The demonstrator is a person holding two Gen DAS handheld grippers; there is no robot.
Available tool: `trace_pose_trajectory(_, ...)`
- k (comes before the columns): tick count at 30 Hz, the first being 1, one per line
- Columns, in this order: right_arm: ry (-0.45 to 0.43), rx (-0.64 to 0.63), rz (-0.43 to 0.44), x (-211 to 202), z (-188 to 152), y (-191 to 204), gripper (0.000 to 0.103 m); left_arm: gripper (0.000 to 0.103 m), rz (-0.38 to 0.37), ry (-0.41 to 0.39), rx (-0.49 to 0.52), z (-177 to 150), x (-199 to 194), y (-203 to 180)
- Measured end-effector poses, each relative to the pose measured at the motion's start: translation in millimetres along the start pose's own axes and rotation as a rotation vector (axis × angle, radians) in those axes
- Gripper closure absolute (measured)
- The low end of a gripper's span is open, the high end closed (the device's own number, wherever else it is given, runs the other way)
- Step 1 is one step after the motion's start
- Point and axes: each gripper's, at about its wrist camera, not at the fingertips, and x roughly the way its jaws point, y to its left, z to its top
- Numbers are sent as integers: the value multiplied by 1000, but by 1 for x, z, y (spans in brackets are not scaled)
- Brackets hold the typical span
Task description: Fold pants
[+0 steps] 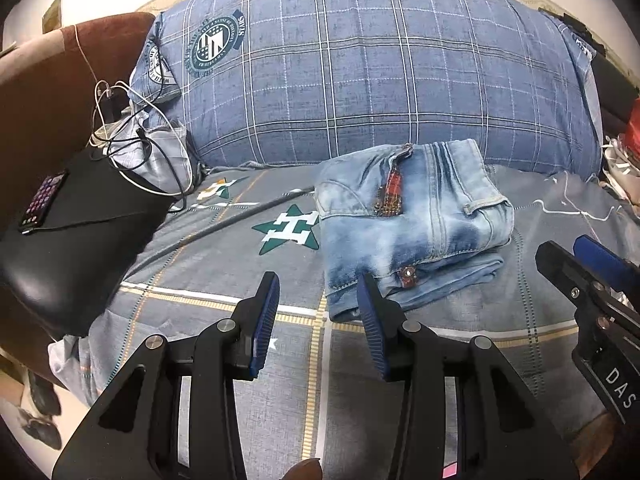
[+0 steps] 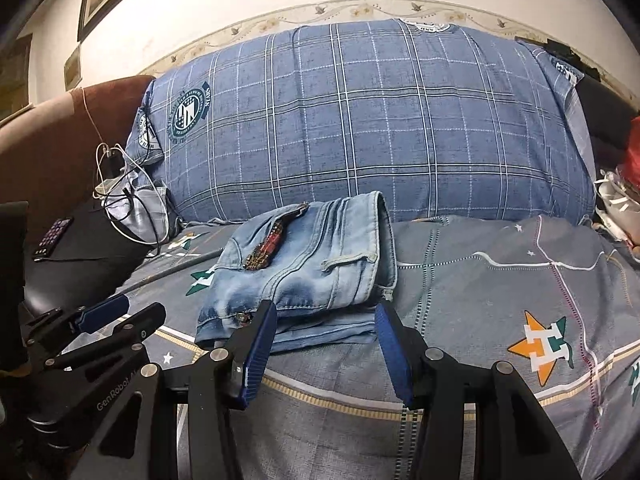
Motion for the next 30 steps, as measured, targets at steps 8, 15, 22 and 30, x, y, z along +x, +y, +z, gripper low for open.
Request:
trace_pose_trajectory(8, 2, 0, 1, 2, 1, 0, 54, 63, -2, 2, 5, 0, 1, -1)
trace_pose_trajectory(15, 4, 1, -1, 2, 2, -1, 54, 63, -5, 1, 1, 0, 0, -2)
trace_pose_trajectory(22, 10, 1, -2, 4, 2, -1, 54, 63, -4, -1, 10, -1, -1, -5)
trace_pose_trajectory(30, 14, 6, -3, 4, 1, -2, 54, 63, -6, -6, 15, -2, -2, -5)
